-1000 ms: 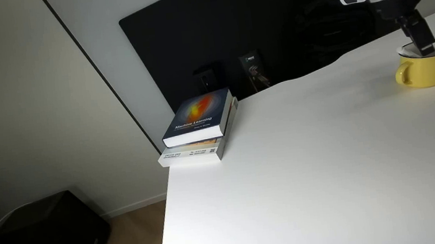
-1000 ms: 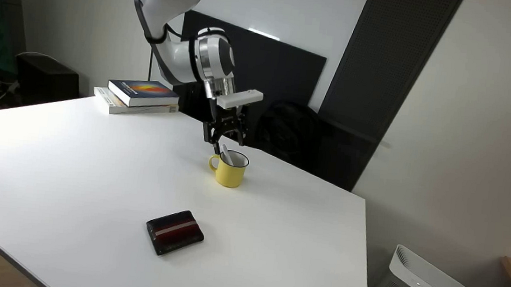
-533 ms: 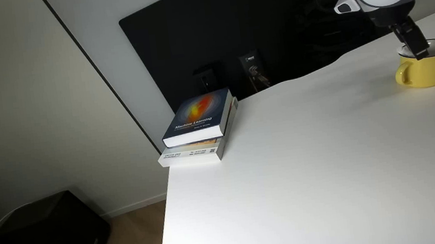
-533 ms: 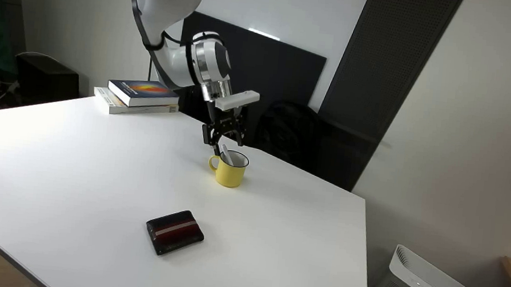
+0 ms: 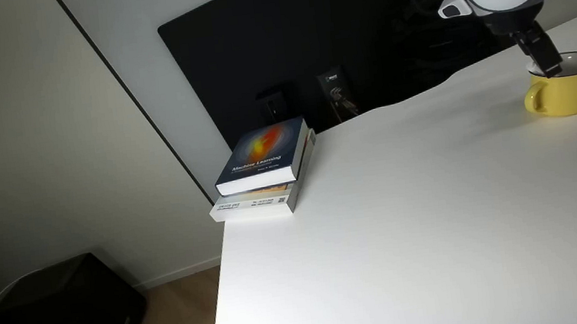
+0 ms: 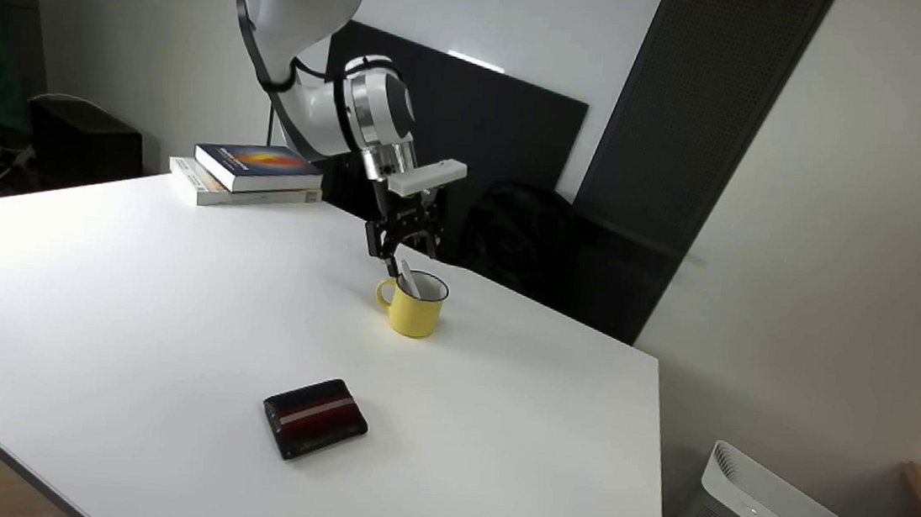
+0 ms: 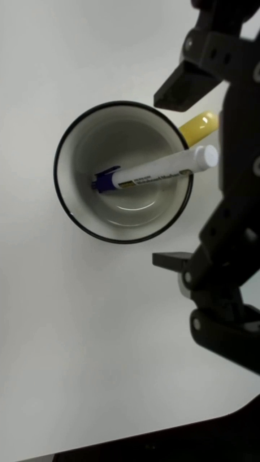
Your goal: Take the blue marker out of the yellow mug
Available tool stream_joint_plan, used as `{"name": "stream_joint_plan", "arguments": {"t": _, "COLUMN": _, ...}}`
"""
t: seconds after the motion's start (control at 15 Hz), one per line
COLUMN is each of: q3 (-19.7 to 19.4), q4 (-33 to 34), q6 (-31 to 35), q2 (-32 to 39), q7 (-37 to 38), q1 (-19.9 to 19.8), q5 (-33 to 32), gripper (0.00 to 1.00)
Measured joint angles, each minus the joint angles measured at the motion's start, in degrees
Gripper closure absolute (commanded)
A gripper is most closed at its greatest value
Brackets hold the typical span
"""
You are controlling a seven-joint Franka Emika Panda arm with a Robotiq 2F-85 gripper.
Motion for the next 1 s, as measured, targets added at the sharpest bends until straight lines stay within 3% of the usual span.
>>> {"name": "stream_joint_plan", "arguments": {"t": 0.93, "q3": -0.1, "q4": 1.3, "q6": 1.9, "q2": 0.8, "q7": 0.2, "q1": 0.4, "q5": -0.1, "gripper": 0.00}}
{"name": "stream_joint_plan", "arguments": {"t": 1.0, "q3": -0.1, "q4": 1.3, "q6": 2.0, "q2": 0.9, "q7": 0.2, "q1": 0.4, "q5": -0.1, "gripper": 0.08}}
